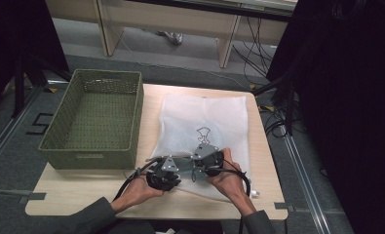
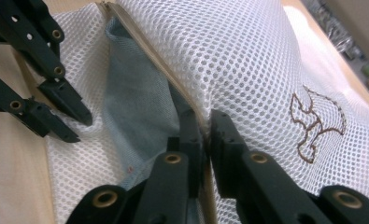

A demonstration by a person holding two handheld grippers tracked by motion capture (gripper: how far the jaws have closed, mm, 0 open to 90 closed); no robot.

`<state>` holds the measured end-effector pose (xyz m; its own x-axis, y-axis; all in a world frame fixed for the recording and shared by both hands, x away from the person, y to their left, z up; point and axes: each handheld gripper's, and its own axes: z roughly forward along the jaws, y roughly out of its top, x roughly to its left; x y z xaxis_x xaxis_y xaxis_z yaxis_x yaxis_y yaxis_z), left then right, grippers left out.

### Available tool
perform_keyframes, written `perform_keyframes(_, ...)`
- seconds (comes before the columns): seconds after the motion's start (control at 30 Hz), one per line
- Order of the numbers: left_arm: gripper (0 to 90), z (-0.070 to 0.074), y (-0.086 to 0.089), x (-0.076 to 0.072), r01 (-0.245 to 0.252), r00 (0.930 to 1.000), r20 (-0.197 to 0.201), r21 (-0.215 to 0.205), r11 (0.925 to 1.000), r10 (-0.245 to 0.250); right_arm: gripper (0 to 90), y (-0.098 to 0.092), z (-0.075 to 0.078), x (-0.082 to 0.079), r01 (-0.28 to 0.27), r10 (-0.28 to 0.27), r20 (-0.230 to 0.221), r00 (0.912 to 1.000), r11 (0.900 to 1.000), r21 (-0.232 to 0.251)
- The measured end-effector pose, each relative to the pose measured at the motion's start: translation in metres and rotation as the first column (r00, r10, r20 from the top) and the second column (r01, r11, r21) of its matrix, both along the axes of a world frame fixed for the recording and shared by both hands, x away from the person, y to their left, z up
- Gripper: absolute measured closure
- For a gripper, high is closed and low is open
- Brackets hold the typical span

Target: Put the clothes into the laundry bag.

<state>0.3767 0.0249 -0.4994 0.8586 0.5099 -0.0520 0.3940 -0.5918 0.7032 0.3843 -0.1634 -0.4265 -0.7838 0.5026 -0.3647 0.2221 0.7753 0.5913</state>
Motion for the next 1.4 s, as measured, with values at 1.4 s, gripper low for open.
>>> perform_keyframes(1.4, 81.7, -0.009, -0.009, 0.033, -0.205, 0.9693, 0.148, 0.047, 0.9776, 0.196, 87.4, -0.017, 0.006, 0.002, 0.023, 0.013, -0.182, 0.9832, 0.981, 0.192)
